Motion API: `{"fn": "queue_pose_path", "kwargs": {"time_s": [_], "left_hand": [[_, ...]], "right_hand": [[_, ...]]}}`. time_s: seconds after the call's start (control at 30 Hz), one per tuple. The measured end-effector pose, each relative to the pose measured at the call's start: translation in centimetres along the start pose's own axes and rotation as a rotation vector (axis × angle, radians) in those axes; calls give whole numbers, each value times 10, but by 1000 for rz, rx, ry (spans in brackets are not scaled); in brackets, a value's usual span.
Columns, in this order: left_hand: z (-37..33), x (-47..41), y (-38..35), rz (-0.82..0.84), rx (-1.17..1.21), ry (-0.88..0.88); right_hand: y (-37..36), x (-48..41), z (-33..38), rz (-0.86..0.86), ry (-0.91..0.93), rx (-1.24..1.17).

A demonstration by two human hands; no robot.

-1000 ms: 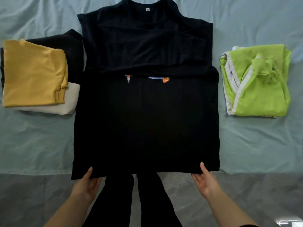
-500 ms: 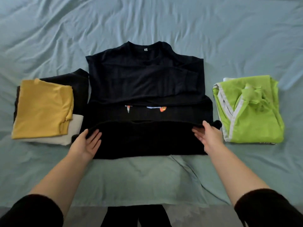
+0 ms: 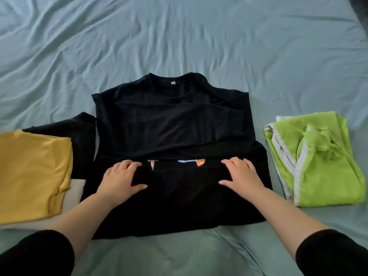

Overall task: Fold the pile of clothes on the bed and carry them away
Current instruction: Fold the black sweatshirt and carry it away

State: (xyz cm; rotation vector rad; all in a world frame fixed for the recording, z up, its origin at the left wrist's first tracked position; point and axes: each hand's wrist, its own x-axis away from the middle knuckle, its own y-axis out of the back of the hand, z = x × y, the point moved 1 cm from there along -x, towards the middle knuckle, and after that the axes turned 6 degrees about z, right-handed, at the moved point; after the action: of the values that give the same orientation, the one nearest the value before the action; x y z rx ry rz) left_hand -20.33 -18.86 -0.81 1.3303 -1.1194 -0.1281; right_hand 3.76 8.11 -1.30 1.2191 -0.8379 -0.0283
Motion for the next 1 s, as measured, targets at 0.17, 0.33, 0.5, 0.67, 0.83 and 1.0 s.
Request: {"fn": "queue_pose_path", "kwargs": {"time_s": [0.17, 0.33, 0.5, 0.67, 0.83, 1.0], "left_hand": [[17, -15, 17, 206, -170, -120], [23, -29, 58, 38, -92, -207], [27, -101, 132, -263, -163, -229], [48, -165, 135, -255, -77, -140], [62, -174, 106, -260, 21, -65], [56, -178, 140, -527, 127, -81]], "right_hand": [[8, -7, -3, 56, 49, 29], [42, -20, -8, -131, 46, 188], [114, -94, -13, -353, 35, 111], [117, -170, -10, -315, -92, 10], [87, -178, -13, -359, -120, 122], [127, -190, -8, -532, -183, -46]]}}
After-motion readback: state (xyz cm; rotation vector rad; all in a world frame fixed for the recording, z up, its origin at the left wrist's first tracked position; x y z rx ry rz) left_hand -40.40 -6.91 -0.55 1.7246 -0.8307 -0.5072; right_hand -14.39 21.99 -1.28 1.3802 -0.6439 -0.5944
